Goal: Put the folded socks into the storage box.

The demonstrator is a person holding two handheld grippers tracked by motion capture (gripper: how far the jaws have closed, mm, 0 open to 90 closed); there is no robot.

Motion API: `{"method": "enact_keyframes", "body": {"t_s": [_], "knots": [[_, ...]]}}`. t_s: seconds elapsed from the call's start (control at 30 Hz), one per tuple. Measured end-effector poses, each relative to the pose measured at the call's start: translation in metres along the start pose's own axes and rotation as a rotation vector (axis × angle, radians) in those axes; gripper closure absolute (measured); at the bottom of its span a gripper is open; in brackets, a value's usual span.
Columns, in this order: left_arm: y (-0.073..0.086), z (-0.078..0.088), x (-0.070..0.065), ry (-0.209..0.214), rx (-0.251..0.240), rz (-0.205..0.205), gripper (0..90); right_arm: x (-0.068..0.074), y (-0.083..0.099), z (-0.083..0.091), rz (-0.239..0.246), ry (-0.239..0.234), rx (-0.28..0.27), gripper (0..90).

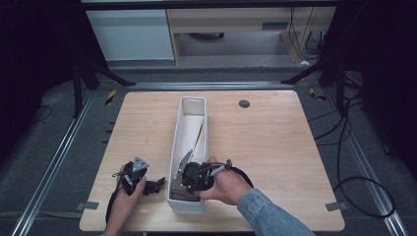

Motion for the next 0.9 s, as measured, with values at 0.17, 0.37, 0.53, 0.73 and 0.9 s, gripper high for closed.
{"method": "enact_keyframes", "body": {"t_s": [0.17,0.37,0.53,0.73,0.9], "knots": [[0.0,0.0,0.0,0.0,0.0,0.0,0.0,0.0,-0.001,0.004,0.008,0.01,-0.008,90.0],[0.0,0.0,0.0,0.0,0.0,0.0,0.0,-0.001,-0.003,0.012,0.02,0.019,-0.018,90.0],[0.0,0.0,0.0,0.0,0.0,-0.001,0.0,-0.003,-0.005,0.022,0.014,0.034,-0.046,90.0],[0.0,0.0,0.0,0.0,0.0,-0.001,0.0,-0.006,-0.006,0.029,0.016,0.047,-0.073,90.0],[0.0,0.0,0.0,0.0,0.0,-0.001,0.0,-0.01,-0.006,0.032,0.002,0.064,-0.101,89.3]]}}
Point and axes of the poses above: each handheld gripper's, and its own axes: z roughly backward along the jaws, y roughly out of its underside, x roughly to its left, the point moved 5 cm from there along -z, roughly forward along the jaws, and after that the axes turned 7 degrees about -y, right-handed, at the moved point
